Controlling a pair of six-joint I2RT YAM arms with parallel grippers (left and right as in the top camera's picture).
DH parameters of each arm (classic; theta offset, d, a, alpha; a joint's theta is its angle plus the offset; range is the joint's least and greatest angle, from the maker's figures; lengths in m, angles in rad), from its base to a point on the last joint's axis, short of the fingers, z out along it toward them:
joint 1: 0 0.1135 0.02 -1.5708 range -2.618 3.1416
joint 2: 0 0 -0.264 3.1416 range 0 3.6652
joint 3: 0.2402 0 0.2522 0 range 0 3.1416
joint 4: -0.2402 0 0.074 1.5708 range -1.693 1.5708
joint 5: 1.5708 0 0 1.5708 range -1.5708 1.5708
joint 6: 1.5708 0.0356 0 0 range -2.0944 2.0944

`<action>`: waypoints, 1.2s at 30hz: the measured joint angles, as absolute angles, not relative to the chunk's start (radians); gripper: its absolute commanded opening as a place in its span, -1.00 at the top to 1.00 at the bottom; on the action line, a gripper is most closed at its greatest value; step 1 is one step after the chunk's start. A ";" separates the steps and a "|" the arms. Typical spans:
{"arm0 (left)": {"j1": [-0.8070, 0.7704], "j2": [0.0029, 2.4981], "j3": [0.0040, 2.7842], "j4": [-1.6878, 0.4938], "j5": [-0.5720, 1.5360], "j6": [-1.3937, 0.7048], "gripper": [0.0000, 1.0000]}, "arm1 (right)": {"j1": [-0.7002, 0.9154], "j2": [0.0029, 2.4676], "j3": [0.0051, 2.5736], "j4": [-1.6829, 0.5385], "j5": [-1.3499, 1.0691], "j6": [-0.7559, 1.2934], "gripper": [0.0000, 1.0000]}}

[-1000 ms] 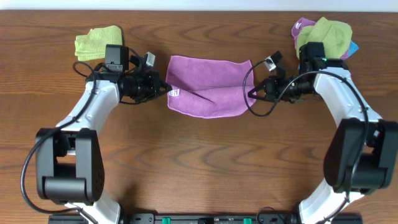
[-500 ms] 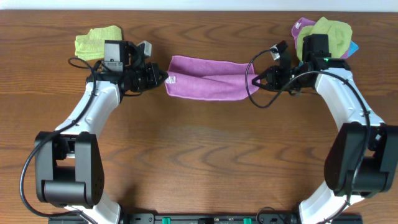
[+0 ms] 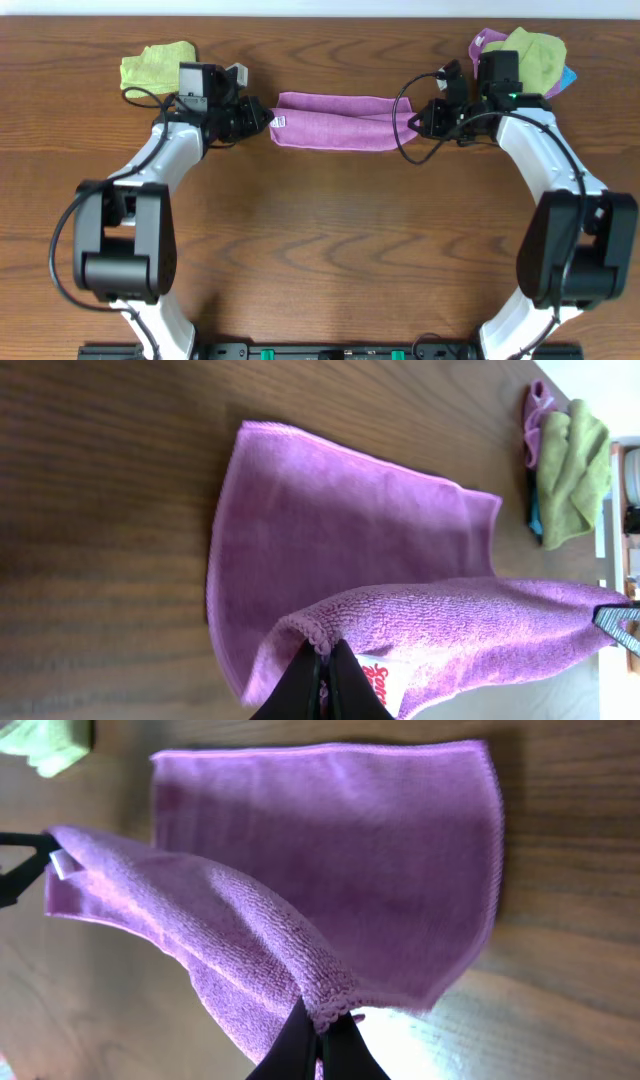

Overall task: Fold the cloth
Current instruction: 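Lay the folded edge down onto the back half with both grippers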

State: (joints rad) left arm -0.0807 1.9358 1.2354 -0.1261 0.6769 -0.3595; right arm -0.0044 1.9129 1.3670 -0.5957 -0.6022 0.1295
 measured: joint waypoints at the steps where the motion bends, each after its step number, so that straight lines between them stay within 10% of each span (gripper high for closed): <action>1: -0.081 1.954 1.254 -0.126 0.677 -0.359 0.89 | -0.004 1.922 1.367 -0.584 -0.600 0.138 0.97; 36: -0.113 2.175 1.460 -0.070 0.596 -0.325 0.89 | -0.004 2.103 1.368 -0.218 -0.505 0.364 0.97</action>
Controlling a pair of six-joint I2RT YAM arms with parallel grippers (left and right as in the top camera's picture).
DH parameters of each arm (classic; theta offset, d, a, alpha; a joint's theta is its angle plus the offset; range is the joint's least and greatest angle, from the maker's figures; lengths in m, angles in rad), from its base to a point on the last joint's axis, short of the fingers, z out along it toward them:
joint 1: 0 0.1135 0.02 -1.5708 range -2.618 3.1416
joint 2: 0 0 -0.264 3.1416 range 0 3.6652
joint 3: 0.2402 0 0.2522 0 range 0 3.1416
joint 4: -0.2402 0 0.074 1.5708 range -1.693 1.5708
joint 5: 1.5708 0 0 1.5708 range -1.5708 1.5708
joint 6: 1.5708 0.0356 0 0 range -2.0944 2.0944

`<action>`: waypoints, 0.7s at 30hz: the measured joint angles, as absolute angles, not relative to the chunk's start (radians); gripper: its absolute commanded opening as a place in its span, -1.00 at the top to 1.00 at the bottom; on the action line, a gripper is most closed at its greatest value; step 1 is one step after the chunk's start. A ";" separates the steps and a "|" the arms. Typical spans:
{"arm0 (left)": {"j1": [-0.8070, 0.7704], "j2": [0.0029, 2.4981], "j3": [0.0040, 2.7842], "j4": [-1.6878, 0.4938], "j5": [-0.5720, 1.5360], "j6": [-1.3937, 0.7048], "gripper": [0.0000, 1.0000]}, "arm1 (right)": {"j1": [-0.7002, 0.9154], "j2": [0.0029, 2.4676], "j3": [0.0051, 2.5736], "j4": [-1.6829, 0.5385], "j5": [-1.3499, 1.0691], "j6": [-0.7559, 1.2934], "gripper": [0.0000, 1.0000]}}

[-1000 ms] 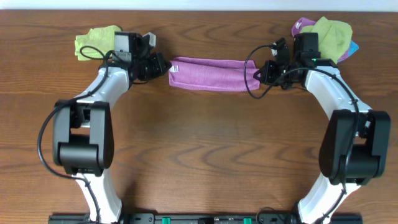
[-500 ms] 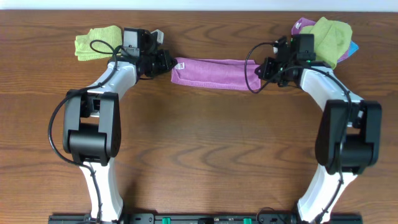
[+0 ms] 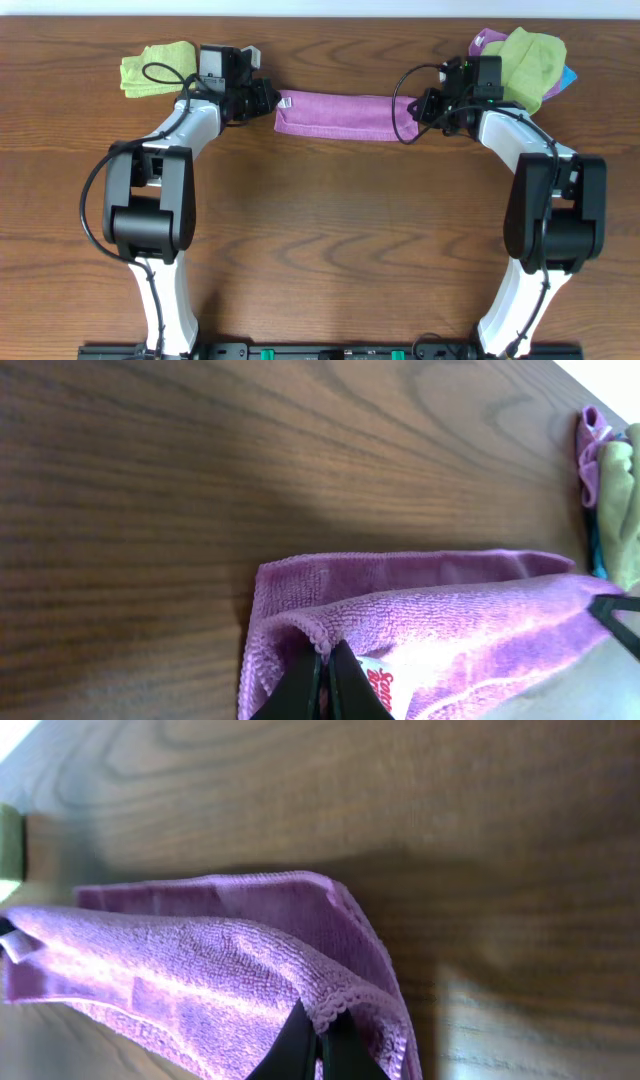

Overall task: Fold the cloth
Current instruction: 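Lay the folded edge down onto the back half with both grippers, then release the cloth and raise both grippers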

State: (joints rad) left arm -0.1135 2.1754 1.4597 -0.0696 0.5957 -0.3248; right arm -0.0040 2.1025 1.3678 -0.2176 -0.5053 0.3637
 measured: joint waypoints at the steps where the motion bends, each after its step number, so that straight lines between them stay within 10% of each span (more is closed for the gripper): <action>1: -0.113 2.179 1.460 -0.062 0.594 -0.321 0.89 | -0.004 2.103 1.368 -0.205 -0.506 0.368 0.97; 17: -0.115 2.213 1.460 -0.025 0.548 -0.314 0.88 | 0.006 2.152 1.368 -0.164 -0.513 0.392 0.97; 20: -0.115 2.221 1.460 -0.025 0.542 -0.310 0.49 | 0.010 2.153 1.368 -0.155 -0.500 0.400 0.27; 21: -0.115 2.221 1.460 -0.022 0.542 -0.307 -0.13 | 0.010 2.153 1.368 -0.150 -0.496 0.402 -0.10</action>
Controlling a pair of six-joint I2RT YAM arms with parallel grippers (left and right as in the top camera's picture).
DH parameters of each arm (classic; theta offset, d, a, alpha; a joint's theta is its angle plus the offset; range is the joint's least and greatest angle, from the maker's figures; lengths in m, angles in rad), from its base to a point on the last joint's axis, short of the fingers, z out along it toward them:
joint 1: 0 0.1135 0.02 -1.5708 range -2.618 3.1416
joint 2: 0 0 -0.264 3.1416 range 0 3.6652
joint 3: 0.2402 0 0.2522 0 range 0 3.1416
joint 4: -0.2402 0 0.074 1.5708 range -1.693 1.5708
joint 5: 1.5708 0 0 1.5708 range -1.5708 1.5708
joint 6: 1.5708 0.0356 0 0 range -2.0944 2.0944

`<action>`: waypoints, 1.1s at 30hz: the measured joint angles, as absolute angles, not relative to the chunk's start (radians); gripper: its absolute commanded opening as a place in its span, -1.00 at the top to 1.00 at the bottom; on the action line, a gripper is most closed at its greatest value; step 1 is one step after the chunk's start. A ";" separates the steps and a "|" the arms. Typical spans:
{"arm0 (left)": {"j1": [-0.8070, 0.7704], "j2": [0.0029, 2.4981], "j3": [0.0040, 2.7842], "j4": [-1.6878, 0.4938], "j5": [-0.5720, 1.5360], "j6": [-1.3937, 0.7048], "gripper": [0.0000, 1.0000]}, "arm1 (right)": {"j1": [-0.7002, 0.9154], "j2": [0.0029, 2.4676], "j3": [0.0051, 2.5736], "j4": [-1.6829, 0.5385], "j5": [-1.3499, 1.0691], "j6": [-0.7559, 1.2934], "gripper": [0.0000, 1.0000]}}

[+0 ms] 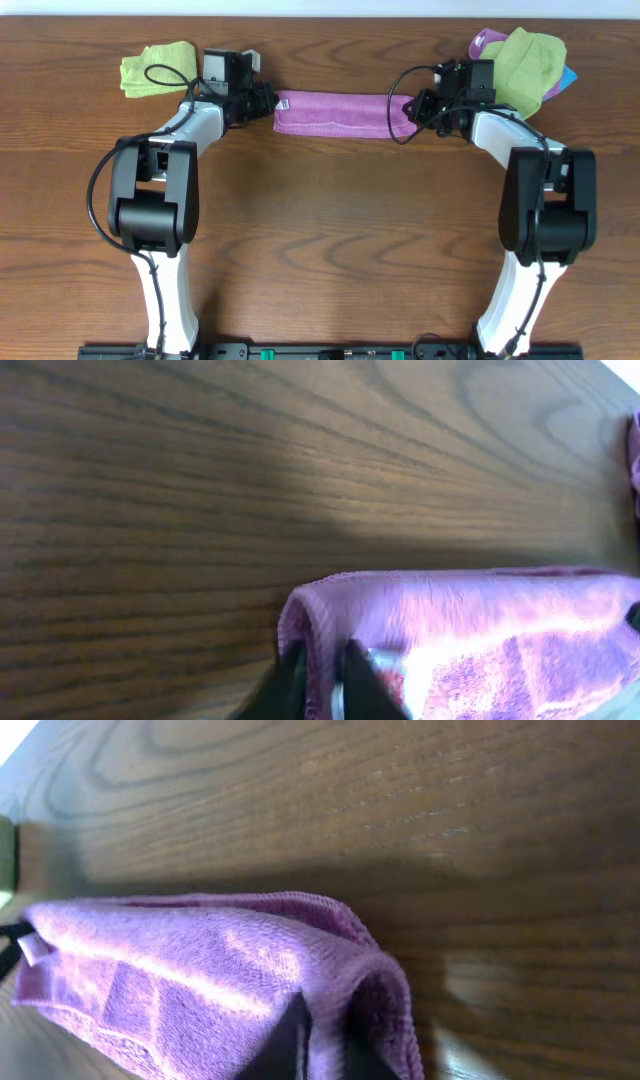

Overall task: Fold the cloth
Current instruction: 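Release the cloth and raise both grippers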

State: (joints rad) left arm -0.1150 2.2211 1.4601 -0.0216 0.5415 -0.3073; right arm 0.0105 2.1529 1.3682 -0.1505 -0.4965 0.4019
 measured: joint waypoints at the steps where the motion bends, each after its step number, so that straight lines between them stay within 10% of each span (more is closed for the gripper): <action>1: -0.115 2.221 1.461 -0.019 0.540 -0.310 -0.50 | 0.010 2.153 1.368 -0.143 -0.495 0.406 -0.18; 4: -0.114 2.221 1.461 -0.009 0.538 -0.311 -0.95 | 0.010 2.153 1.368 -0.105 -0.500 0.405 -0.35; 21: -0.065 2.199 1.678 -0.327 0.642 -0.201 -0.91 | -0.022 2.144 1.668 -0.614 -0.547 0.254 -0.69; 33: -0.238 1.959 1.707 -0.523 0.268 0.092 -0.91 | -0.021 1.947 1.819 -1.077 -0.152 0.044 -0.90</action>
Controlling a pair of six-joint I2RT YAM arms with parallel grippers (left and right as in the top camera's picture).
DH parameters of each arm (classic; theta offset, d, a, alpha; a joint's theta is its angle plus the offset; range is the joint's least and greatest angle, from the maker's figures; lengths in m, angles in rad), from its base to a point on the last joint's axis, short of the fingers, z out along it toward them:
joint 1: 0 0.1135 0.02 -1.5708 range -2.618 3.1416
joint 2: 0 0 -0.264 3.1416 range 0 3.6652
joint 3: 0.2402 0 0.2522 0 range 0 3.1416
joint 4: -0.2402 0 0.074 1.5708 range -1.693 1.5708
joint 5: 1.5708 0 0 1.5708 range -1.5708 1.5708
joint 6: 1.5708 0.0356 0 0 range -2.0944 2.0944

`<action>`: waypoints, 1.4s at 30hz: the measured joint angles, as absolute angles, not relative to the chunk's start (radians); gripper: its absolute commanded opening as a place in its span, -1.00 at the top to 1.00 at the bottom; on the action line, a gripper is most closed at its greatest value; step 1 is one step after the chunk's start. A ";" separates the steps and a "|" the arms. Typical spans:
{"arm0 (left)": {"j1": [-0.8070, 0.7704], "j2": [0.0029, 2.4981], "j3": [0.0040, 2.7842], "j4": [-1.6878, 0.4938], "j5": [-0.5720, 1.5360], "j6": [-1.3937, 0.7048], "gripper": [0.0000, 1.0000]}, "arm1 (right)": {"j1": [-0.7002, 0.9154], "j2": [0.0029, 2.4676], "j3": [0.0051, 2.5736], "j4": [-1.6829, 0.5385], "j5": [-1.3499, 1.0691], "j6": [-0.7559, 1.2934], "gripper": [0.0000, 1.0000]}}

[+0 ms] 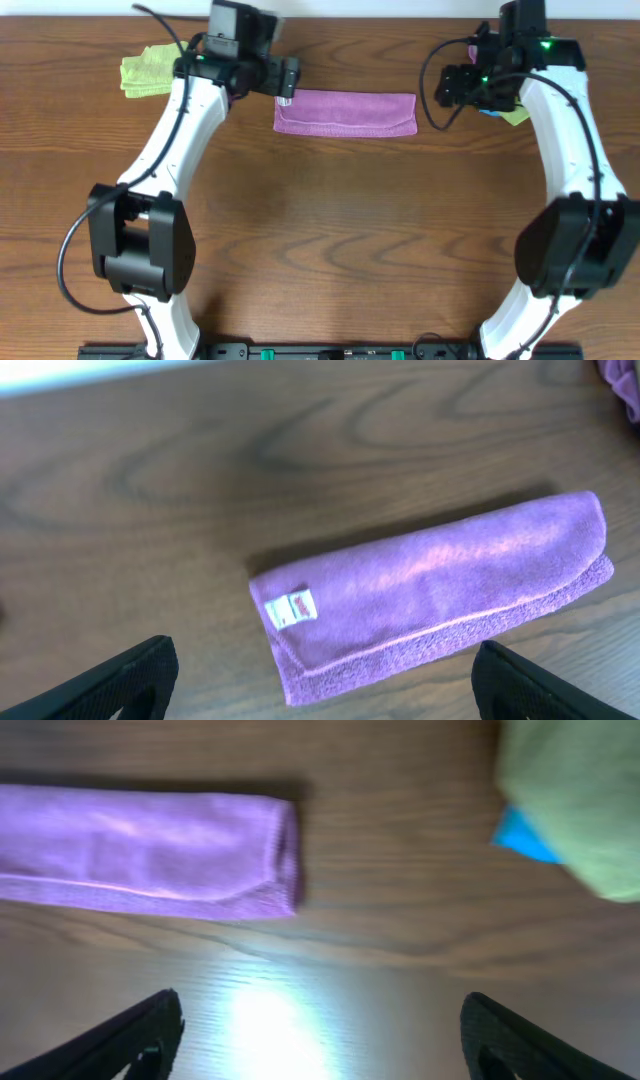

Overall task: Fold the cloth
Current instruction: 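Release the cloth and raise both grippers, then lower both grippers onto the ends of the folded strip and grasp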

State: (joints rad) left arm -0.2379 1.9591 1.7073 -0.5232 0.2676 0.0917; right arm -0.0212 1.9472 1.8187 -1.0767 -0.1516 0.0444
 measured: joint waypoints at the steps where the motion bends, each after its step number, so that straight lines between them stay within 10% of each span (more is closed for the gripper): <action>1: -0.248 1.954 1.708 -0.524 0.258 0.106 -0.91 | -0.021 1.935 1.820 -1.092 -0.125 0.031 -0.91; 7: -0.255 1.953 1.708 -0.505 0.286 0.140 -0.89 | -0.020 1.928 1.820 -1.093 -0.119 -0.005 -0.39; 11: -0.255 1.953 1.708 -0.501 0.331 0.114 0.88 | -0.020 1.928 1.820 -1.073 -0.155 0.003 0.85; 12: -0.255 1.953 1.708 -0.508 0.334 0.101 0.88 | -0.020 1.928 1.820 -1.073 -0.160 0.002 0.96; 42: -0.289 2.211 1.706 -0.447 0.054 0.019 0.89 | 0.088 1.928 1.569 -0.987 0.106 0.019 0.97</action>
